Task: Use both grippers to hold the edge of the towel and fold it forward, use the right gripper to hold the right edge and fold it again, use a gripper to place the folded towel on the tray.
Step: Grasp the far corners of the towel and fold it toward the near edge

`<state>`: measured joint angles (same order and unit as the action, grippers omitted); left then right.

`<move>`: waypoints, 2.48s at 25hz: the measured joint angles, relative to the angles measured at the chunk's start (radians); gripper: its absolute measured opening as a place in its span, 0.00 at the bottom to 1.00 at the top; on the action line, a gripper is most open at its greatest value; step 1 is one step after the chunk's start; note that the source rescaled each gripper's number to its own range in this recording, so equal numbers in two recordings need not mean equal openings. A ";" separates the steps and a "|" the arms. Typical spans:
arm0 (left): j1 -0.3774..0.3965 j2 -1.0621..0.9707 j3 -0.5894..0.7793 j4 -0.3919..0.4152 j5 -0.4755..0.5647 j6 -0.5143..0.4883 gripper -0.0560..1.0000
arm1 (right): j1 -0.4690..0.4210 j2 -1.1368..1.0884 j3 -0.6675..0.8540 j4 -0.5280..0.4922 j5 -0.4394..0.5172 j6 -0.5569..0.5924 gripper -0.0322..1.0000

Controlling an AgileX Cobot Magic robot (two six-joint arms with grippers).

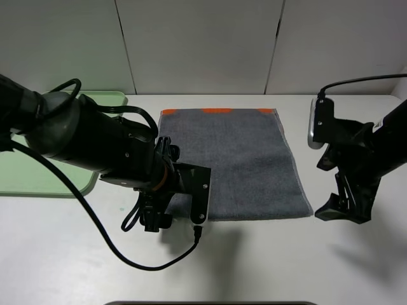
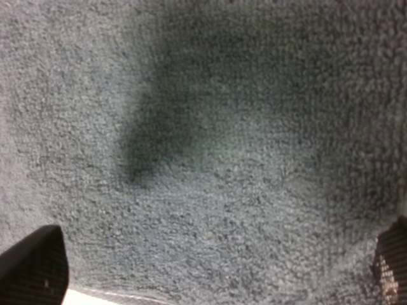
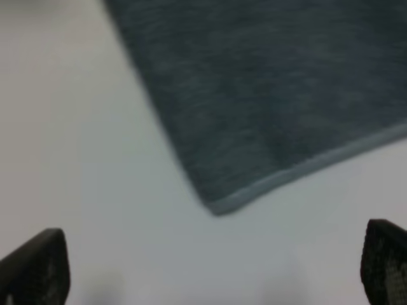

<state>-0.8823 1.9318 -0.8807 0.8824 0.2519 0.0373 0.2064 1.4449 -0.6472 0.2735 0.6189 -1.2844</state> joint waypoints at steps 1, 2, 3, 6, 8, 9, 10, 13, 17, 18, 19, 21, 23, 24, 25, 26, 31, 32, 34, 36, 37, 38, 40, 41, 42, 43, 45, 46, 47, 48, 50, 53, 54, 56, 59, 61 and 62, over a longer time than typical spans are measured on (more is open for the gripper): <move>0.000 0.000 0.000 0.000 -0.001 0.000 0.98 | 0.000 0.008 0.015 0.005 -0.014 -0.028 1.00; 0.000 0.000 0.000 0.000 -0.001 0.000 0.98 | 0.000 0.015 0.027 0.010 -0.029 -0.049 1.00; 0.000 0.000 0.000 0.000 -0.003 0.000 0.98 | 0.000 0.022 0.034 0.016 -0.047 -0.062 1.00; 0.000 0.000 0.000 0.001 -0.007 0.000 0.98 | 0.000 0.040 0.041 0.047 -0.091 -0.080 1.00; 0.000 0.000 0.000 0.001 -0.010 0.000 0.98 | 0.000 0.059 0.041 0.068 -0.109 -0.089 1.00; 0.000 0.000 0.000 0.001 -0.009 0.000 0.98 | 0.000 0.068 0.041 0.077 -0.117 -0.097 1.00; 0.000 0.000 0.000 0.001 -0.010 0.000 0.98 | 0.000 0.079 0.041 0.086 -0.125 -0.104 1.00; 0.000 0.000 0.000 0.001 -0.013 0.000 0.98 | 0.000 0.111 0.041 0.095 -0.147 -0.116 1.00; 0.000 0.000 0.000 0.001 -0.016 0.000 0.98 | 0.000 0.158 0.041 0.114 -0.179 -0.131 1.00; 0.000 0.000 0.000 0.001 -0.016 0.000 0.98 | 0.000 0.169 0.041 0.119 -0.192 -0.132 1.00; 0.000 0.000 0.000 0.001 -0.016 0.000 0.98 | 0.000 0.181 0.041 0.127 -0.205 -0.133 1.00; 0.000 0.000 0.000 0.001 -0.016 0.000 0.98 | 0.000 0.202 0.041 0.146 -0.229 -0.144 1.00; 0.000 0.000 0.000 0.001 -0.016 0.000 0.98 | 0.000 0.219 0.040 0.167 -0.245 -0.164 1.00; 0.000 0.000 0.000 0.001 -0.016 0.000 0.98 | 0.000 0.230 0.040 0.181 -0.257 -0.180 1.00; 0.000 0.000 0.000 0.001 -0.016 0.000 0.98 | 0.000 0.241 0.040 0.197 -0.262 -0.192 1.00; 0.000 0.000 0.000 0.001 -0.016 0.000 0.98 | 0.000 0.251 0.040 0.211 -0.266 -0.209 1.00; 0.000 0.000 0.000 0.001 -0.016 0.000 0.98 | 0.000 0.310 0.040 0.266 -0.302 -0.262 1.00; 0.000 0.000 0.000 0.001 -0.016 0.000 0.98 | 0.000 0.322 0.040 0.269 -0.310 -0.265 1.00; 0.000 0.000 0.000 0.001 -0.017 0.000 0.98 | 0.000 0.339 0.040 0.273 -0.316 -0.268 0.99; 0.000 0.000 0.000 0.001 -0.018 0.000 0.97 | 0.000 0.341 0.040 0.277 -0.315 -0.268 0.96; 0.000 0.000 0.000 0.001 -0.019 0.000 0.97 | 0.000 0.341 0.040 0.280 -0.314 -0.268 0.95; 0.000 0.001 0.000 0.001 -0.019 0.000 0.96 | 0.000 0.341 0.040 0.280 -0.315 -0.268 0.94; 0.000 0.002 0.000 0.000 -0.019 0.000 0.95 | 0.000 0.341 0.040 0.283 -0.316 -0.268 0.94; 0.000 0.002 0.000 0.000 -0.019 0.000 0.93 | 0.000 0.341 0.040 0.283 -0.316 -0.268 0.93; 0.000 0.003 0.000 -0.001 -0.019 0.000 0.92 | 0.000 0.341 0.040 0.283 -0.316 -0.268 0.93; 0.000 0.004 0.000 -0.001 -0.019 0.000 0.89 | 0.000 0.341 0.040 0.283 -0.317 -0.268 0.93; 0.000 0.009 0.000 -0.002 -0.019 0.000 0.83 | 0.000 0.341 0.040 0.284 -0.317 -0.268 0.91; 0.000 0.009 0.000 -0.002 -0.019 0.000 0.83 | 0.000 0.341 0.040 0.284 -0.319 -0.268 0.89; 0.000 0.010 0.000 -0.002 -0.019 0.000 0.79 | 0.000 0.341 0.040 0.285 -0.318 -0.268 0.86; 0.000 0.011 0.000 -0.002 -0.019 0.000 0.75 | 0.000 0.341 0.040 0.286 -0.320 -0.268 0.82; 0.000 0.013 0.000 -0.003 -0.019 0.000 0.68 | 0.000 0.341 0.040 0.286 -0.324 -0.268 0.75; 0.000 0.014 0.000 -0.003 -0.019 0.000 0.59 | 0.000 0.341 0.040 0.286 -0.328 -0.268 0.69; 0.000 0.014 0.000 -0.003 -0.019 0.000 0.56 | 0.000 0.341 0.040 0.287 -0.328 -0.268 0.68; 0.000 0.014 0.000 -0.003 -0.019 0.000 0.50 | 0.000 0.341 0.040 0.287 -0.329 -0.268 0.66; 0.000 0.014 0.000 -0.003 -0.019 0.000 0.36 | 0.000 0.341 0.040 0.287 -0.331 -0.268 0.65; 0.000 0.014 0.000 -0.003 -0.019 0.000 0.28 | 0.000 0.341 0.040 0.287 -0.332 -0.268 0.64; 0.000 0.014 0.000 -0.003 -0.019 0.000 0.28 | 0.000 0.341 0.040 0.287 -0.332 -0.268 0.61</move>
<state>-0.8823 1.9453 -0.8807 0.8789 0.2330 0.0373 0.2064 1.7863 -0.6071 0.5608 0.2867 -1.5520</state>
